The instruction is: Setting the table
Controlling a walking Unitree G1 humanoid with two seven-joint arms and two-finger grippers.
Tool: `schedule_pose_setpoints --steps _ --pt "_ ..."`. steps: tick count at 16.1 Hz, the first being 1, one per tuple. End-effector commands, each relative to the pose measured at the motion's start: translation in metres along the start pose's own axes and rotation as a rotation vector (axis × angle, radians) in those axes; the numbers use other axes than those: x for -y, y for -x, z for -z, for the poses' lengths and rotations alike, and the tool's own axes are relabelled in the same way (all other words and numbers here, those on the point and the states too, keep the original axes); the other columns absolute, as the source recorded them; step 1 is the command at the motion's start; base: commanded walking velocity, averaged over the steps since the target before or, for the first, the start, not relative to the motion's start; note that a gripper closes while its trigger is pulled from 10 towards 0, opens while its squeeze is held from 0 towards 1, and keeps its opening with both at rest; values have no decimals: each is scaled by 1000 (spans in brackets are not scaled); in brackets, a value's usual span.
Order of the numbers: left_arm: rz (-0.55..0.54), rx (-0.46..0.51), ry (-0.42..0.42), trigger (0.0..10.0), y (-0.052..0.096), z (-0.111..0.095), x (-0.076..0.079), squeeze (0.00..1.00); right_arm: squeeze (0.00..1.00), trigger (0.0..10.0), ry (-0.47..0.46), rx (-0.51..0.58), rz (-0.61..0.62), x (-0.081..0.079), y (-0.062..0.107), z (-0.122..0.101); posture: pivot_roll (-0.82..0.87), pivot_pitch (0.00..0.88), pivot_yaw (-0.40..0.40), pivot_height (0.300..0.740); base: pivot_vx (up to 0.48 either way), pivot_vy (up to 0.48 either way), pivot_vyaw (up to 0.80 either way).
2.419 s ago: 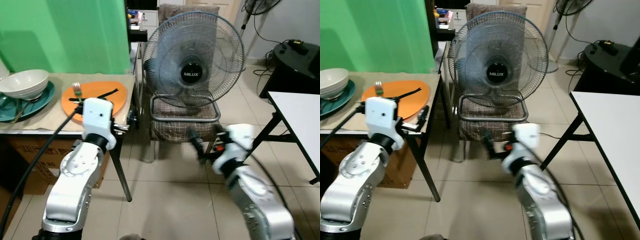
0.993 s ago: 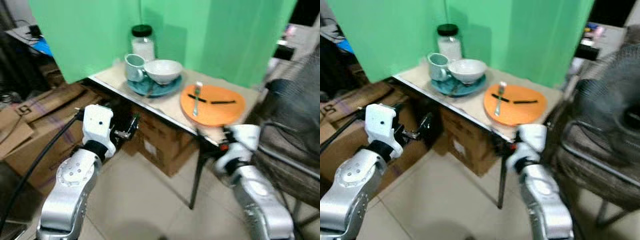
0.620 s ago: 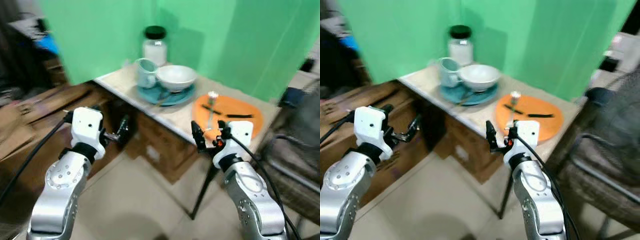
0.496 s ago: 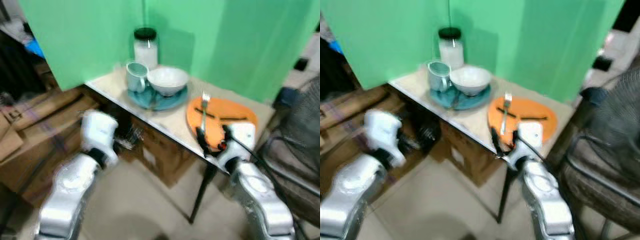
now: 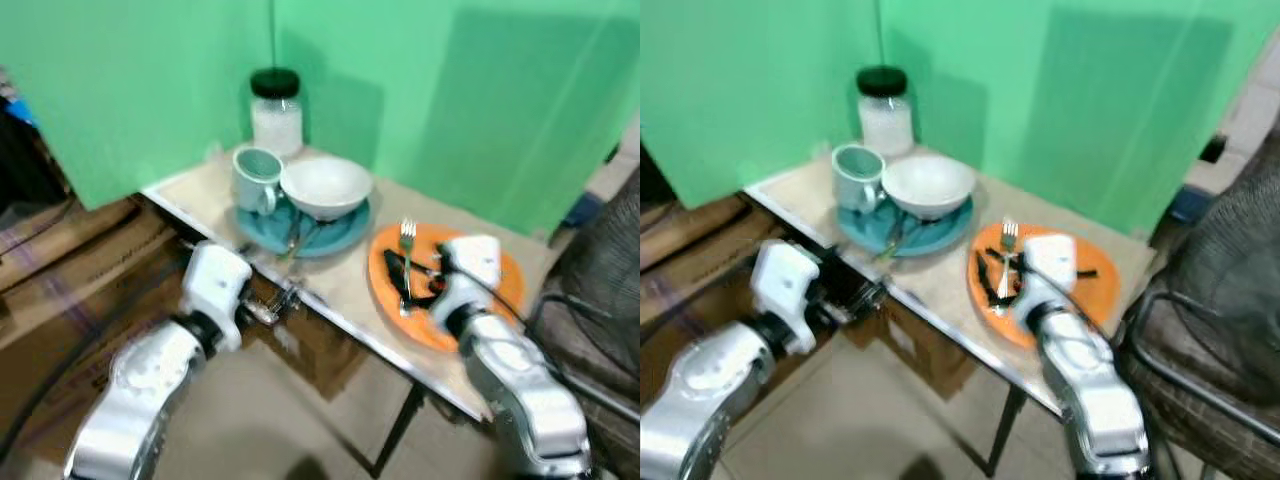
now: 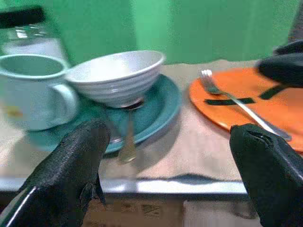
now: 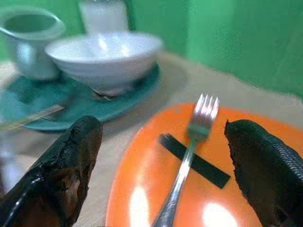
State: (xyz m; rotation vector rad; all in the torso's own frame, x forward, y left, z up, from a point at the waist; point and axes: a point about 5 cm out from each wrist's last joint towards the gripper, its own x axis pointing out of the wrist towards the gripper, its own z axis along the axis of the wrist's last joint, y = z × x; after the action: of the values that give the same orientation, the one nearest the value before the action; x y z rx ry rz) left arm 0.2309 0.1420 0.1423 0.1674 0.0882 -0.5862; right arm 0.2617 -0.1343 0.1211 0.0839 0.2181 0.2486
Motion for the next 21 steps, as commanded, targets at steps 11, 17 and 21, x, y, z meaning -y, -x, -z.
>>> schedule_pose_setpoints --steps 11,17,21 --pt "243 -123 8 10000 22 10 12 0 0 10000 -49 -287 135 6 -44 1 109 60 -42 740 0 0 0" --pt "297 -139 34 10000 28 12 22 0 0 8392 -82 -276 188 -2 -69 1 120 63 -55 740 0 0 0" --pt "300 -142 38 10000 29 13 24 0 0 0 -64 -307 251 0 -73 5 119 54 -62 740 0 0 0"
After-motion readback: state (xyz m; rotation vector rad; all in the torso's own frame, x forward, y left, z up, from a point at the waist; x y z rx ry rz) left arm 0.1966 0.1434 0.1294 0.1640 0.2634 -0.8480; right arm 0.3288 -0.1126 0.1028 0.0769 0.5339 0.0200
